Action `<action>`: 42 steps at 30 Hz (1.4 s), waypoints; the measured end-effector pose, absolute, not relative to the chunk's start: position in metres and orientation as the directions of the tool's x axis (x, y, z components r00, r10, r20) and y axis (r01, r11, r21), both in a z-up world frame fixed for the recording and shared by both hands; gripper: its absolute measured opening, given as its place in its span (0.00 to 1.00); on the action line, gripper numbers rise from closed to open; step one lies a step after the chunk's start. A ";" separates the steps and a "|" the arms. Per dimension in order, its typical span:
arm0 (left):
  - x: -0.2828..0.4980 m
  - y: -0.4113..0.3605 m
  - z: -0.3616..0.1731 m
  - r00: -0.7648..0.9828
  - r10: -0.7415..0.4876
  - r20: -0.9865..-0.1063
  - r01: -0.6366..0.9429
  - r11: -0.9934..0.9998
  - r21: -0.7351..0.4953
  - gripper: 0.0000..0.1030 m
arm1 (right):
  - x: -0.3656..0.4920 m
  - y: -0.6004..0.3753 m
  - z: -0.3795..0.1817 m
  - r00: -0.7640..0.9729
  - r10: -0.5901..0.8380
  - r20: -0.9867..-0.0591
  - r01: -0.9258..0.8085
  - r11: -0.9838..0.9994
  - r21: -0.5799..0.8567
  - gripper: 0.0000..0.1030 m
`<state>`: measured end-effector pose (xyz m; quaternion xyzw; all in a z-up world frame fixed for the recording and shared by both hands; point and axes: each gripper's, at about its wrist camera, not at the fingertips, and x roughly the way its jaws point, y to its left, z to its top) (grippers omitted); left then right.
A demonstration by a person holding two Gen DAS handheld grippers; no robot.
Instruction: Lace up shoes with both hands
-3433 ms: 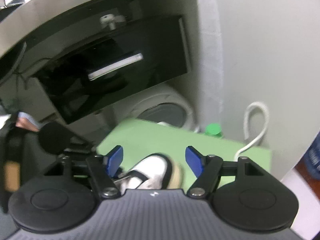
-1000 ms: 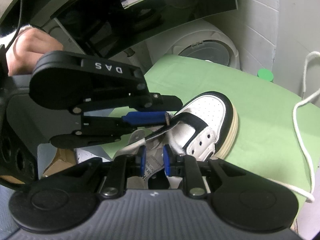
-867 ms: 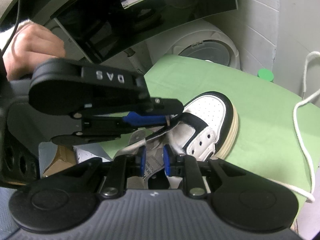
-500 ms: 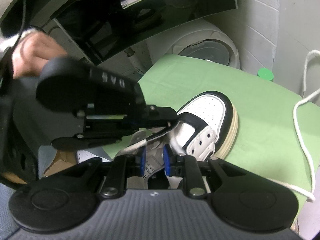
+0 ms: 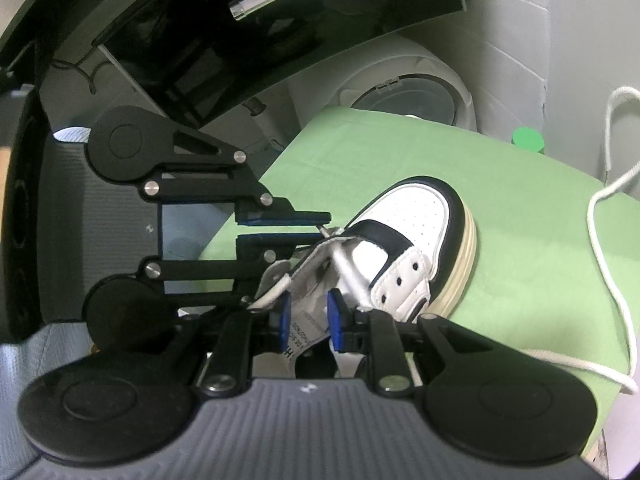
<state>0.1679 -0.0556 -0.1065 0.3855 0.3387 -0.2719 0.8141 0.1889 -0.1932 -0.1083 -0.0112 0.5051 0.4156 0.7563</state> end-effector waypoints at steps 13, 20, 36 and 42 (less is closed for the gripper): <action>0.112 -0.087 -0.120 0.664 -0.169 -0.728 0.723 0.393 0.568 0.04 | 0.170 -0.197 -0.069 0.322 0.610 -0.724 -0.742 0.638 0.208 0.21; 0.115 -0.087 -0.122 0.665 -0.174 -0.727 0.723 0.397 0.566 0.04 | 0.172 -0.165 -0.089 0.324 0.502 -0.802 -0.812 0.582 0.036 0.18; 0.092 -0.091 -0.143 0.733 -0.160 -0.661 0.677 0.079 0.732 0.02 | 0.170 -0.144 -0.100 0.372 0.513 -0.774 -0.836 0.548 -0.039 0.04; 0.084 -0.089 -0.151 0.734 -0.182 -0.654 0.647 -0.106 0.755 0.01 | 0.171 -0.154 -0.107 0.369 0.514 -0.774 -0.838 0.545 -0.037 0.04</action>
